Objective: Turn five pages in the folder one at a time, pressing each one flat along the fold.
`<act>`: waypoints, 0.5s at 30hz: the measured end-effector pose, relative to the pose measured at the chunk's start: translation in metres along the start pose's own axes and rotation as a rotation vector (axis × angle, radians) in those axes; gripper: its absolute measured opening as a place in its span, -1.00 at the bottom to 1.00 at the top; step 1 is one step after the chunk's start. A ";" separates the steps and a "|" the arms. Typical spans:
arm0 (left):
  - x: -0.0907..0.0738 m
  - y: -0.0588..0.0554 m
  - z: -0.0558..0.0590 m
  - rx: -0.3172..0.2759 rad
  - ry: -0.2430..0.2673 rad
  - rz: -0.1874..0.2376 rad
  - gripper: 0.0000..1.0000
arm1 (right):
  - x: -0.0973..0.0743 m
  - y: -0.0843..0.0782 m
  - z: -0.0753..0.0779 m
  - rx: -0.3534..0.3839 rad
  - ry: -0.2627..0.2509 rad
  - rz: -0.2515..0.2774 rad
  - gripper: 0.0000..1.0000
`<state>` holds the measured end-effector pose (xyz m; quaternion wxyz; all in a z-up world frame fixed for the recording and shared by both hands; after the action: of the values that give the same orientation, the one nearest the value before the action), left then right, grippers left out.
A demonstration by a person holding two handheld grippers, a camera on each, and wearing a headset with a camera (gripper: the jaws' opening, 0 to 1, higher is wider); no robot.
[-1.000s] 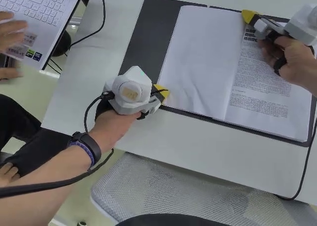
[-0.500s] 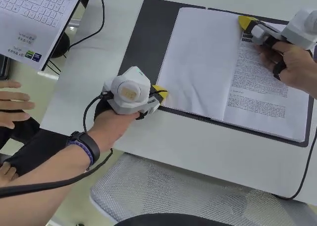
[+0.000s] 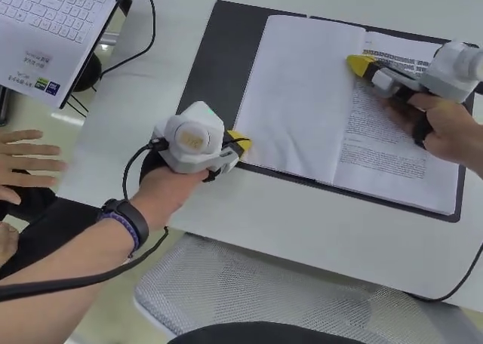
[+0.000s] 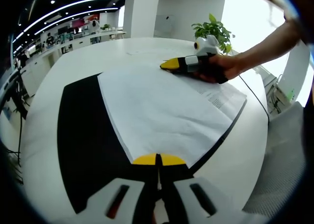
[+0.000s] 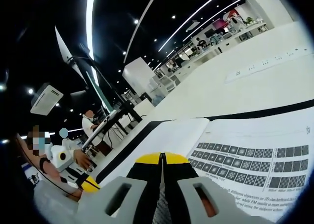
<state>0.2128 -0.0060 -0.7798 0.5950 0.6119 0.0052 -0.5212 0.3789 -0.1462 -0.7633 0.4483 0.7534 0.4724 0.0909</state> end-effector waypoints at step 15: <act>0.000 -0.001 -0.002 -0.009 0.000 0.009 -1.00 | -0.030 -0.034 -0.048 0.002 0.053 -0.040 -1.00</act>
<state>0.2133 -0.0037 -0.7809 0.6003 0.6090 0.0047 -0.5184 0.3140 -0.1366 -0.7526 0.4367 0.7415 0.4991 0.1017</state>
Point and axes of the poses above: the centre of the closed fingertips' face, and the gripper's own axes: x roughly forward along the fingers, z roughly to its right, y roughly out of its top, the point moved 1 cm from there along -x, roughly backward along the fingers, and after that the axes turned 9 degrees about -y, right-handed, at the moved point
